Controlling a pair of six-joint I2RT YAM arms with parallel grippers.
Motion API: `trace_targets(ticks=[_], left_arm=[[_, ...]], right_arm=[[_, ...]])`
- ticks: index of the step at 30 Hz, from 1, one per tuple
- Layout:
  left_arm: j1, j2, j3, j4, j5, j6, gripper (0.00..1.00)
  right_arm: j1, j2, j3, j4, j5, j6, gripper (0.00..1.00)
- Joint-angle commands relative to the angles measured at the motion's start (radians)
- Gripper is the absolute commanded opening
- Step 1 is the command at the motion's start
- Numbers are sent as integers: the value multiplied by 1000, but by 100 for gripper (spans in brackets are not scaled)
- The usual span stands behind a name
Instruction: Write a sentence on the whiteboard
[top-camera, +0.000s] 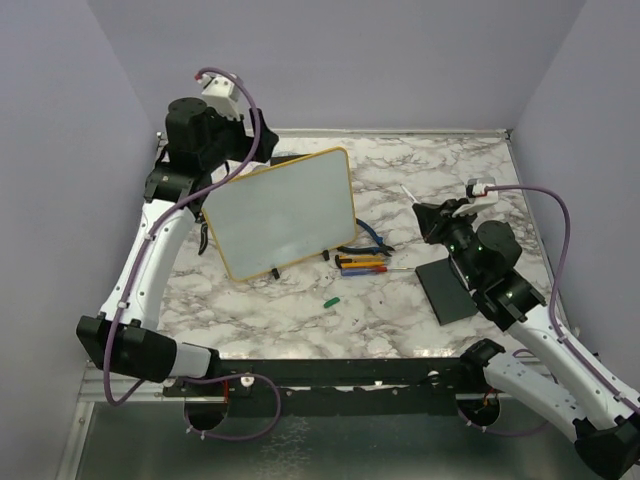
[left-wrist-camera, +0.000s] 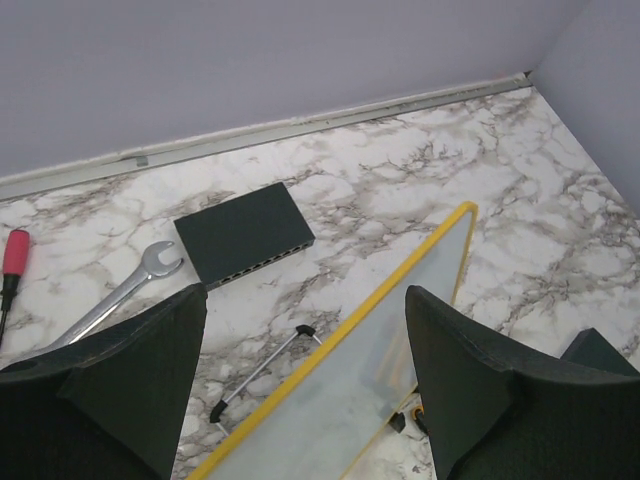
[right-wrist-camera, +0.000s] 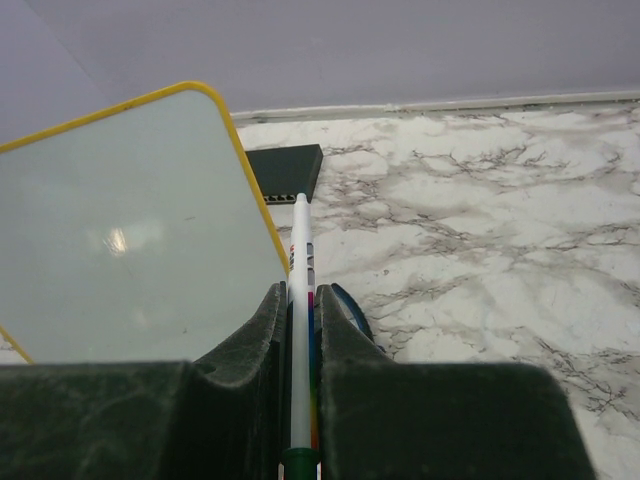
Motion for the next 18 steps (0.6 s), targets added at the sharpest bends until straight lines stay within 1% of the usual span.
trace_targets(ticks=[1, 5, 8, 14, 18], left_arm=[[157, -59, -34, 26, 176, -46, 81], [342, -127, -172, 102, 270, -125, 81], [445, -182, -275, 164, 330, -183, 81], [512, -272, -411, 200, 390, -202, 81], [527, -318, -493, 200, 406, -195, 81]], right_arm=[[-5, 15, -10, 23, -39, 1, 1], [-5, 28, -3, 39, -109, -30, 1], [-5, 31, 1, 46, -150, -44, 1], [-4, 36, 4, 55, -172, -58, 1], [-4, 38, 1, 62, -190, -63, 1]])
